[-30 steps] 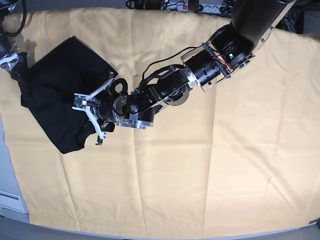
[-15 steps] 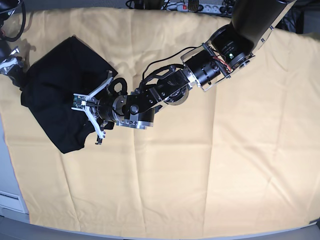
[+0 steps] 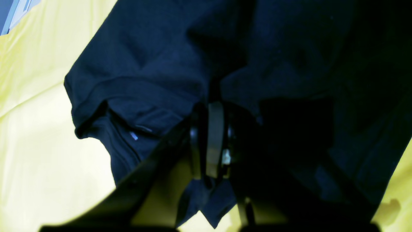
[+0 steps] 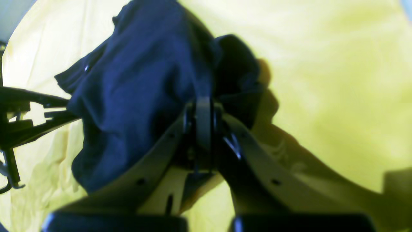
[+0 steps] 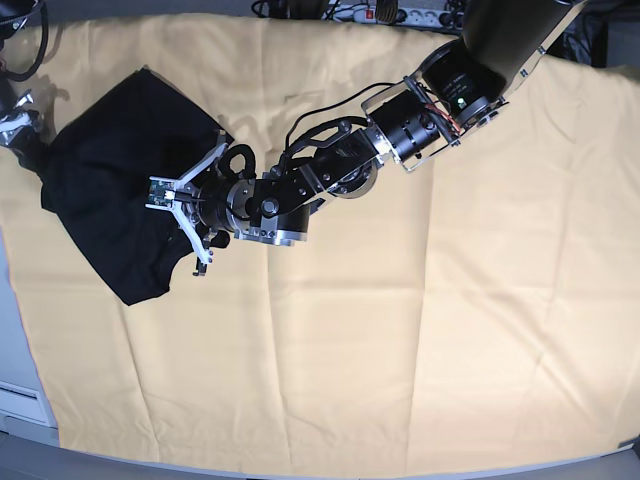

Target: Fold the T-shirt properly

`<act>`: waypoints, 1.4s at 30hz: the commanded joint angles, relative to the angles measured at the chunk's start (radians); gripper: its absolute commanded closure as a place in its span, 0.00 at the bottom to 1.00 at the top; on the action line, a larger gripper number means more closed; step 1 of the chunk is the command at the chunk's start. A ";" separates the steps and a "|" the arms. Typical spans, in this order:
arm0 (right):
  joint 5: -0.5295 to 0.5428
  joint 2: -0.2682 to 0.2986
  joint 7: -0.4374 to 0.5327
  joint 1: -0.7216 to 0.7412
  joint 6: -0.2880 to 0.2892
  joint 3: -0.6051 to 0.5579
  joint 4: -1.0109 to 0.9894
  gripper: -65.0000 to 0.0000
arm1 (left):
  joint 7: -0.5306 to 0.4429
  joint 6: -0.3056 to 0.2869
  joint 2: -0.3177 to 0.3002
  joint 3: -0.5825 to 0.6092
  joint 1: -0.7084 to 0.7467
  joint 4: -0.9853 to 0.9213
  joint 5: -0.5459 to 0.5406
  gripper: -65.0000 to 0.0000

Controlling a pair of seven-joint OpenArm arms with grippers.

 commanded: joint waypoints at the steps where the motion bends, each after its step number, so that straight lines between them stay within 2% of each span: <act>1: 0.022 0.028 0.026 -0.001 0.006 0.030 0.012 1.00 | -0.021 0.007 0.015 -0.006 -0.023 0.017 -0.012 1.00; 7: 0.026 0.039 0.037 -0.071 0.006 0.100 0.013 1.00 | -0.026 0.006 0.002 -0.006 -0.023 0.017 -0.013 1.00; 11: 0.026 0.040 0.037 -0.101 0.006 0.100 0.013 1.00 | -0.030 -0.062 -0.001 -0.006 -0.029 0.017 -0.018 1.00; 18: 0.026 0.040 0.027 -0.104 0.006 0.100 0.013 1.00 | -0.030 -0.062 -0.030 -0.006 -0.087 0.017 -0.108 1.00; 22: 0.029 0.039 0.017 -0.126 0.006 0.100 0.014 1.00 | -0.047 -0.062 -0.059 0.028 -0.135 0.017 -0.116 1.00; 27: 0.167 0.039 -0.062 -0.172 0.006 0.100 0.029 1.00 | -0.132 -0.062 -0.093 0.134 -0.169 0.017 -0.051 1.00; 32: 0.170 0.039 -0.069 -0.199 0.006 0.104 0.068 1.00 | -0.220 -0.062 -0.094 0.221 -0.164 0.017 0.012 1.00; 36: 0.169 0.042 -0.066 -0.196 0.006 0.104 0.068 1.00 | -0.232 -0.062 -0.095 0.225 -0.161 0.017 0.044 1.00; 37: 0.168 0.042 -0.060 -0.196 0.006 0.104 0.068 0.93 | -0.229 -0.062 -0.094 0.221 -0.161 0.017 0.055 0.99; 40: 0.169 0.048 -0.035 -0.193 0.006 0.104 0.068 0.55 | -0.211 0.035 -0.094 0.194 -0.161 0.017 0.079 0.69; 41: 0.169 0.051 -0.024 -0.191 0.006 0.104 0.069 0.48 | -0.198 0.076 -0.094 0.179 -0.161 0.017 0.079 0.58; 42: 0.170 0.054 -0.012 -0.191 0.006 0.104 0.069 0.47 | -0.187 0.120 -0.095 0.163 -0.161 0.017 0.079 0.48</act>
